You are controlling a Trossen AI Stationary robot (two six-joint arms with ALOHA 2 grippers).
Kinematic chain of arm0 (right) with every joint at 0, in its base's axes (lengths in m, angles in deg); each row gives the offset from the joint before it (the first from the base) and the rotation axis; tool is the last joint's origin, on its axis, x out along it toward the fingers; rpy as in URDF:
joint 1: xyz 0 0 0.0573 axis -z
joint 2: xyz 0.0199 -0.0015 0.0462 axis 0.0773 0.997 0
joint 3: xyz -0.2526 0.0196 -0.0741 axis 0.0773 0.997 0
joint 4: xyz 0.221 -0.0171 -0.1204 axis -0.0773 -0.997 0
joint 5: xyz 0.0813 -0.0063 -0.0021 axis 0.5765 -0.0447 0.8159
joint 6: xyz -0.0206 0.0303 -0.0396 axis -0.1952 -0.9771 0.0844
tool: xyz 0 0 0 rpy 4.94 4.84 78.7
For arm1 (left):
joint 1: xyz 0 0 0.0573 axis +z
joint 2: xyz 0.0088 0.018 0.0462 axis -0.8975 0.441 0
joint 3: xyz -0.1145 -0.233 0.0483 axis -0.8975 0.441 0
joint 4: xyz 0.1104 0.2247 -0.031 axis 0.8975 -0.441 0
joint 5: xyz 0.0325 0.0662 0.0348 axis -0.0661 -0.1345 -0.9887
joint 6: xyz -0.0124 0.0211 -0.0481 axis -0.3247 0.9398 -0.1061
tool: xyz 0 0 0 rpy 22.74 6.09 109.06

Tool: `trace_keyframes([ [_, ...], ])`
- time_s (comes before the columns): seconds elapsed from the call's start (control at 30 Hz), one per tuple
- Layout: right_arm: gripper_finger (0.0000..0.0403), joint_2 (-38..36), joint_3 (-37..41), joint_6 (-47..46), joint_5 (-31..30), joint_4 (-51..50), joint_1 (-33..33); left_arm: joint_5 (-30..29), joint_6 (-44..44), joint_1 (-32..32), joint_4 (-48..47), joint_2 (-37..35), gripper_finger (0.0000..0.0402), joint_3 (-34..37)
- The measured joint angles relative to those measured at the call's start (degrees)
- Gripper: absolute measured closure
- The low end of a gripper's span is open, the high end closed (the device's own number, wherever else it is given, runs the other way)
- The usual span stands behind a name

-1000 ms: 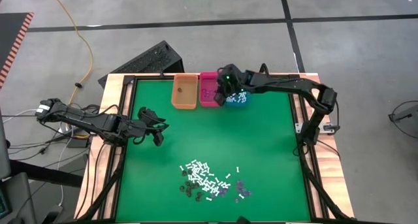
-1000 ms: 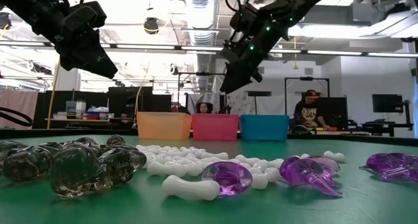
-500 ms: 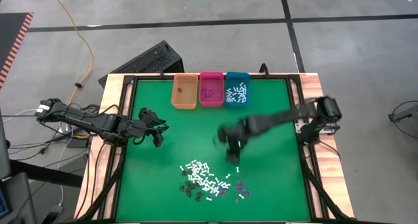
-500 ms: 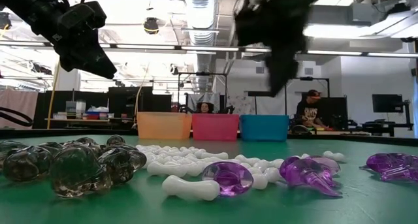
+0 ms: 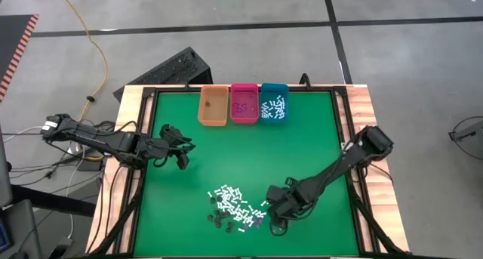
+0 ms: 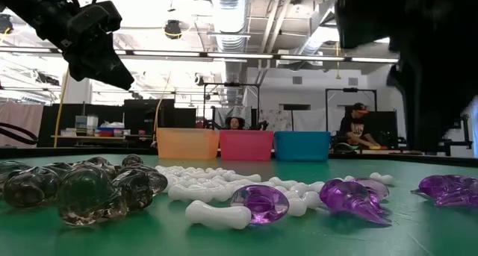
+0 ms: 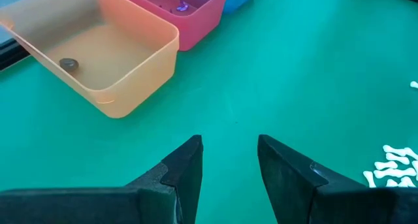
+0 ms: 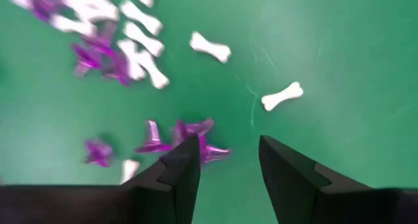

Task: Sort Halloween decoration
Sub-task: Put the violet witch hat toy into the red bin

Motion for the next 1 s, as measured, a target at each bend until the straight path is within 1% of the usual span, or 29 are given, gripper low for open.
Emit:
trace_keyframes([
  [0.2,0.0218,3.4,0.0,0.04,3.22,0.87,0.0,-0.05,-0.08,0.01,-0.01,-0.01,0.0264,0.0],
  [0.47,0.0218,3.25,0.0,0.37,3.98,-1.16,0.02,-0.09,-0.04,0.02,-0.06,0.0,0.0264,0.0],
  [0.6,0.0218,3.23,0.0,0.56,6.74,-1.93,-0.59,-0.08,-0.06,0.02,-0.24,0.0,0.0264,0.0],
  [0.8,0.0218,2.68,-0.06,-4.25,5.99,-3.29,-2.07,-0.15,0.34,0.02,-0.22,-0.02,0.0264,0.0],
  [1.0,0.0215,2.71,-0.05,-4.97,6.98,-4.68,-2.13,-0.15,0.33,0.02,-0.11,0.0,0.0264,0.0],
])
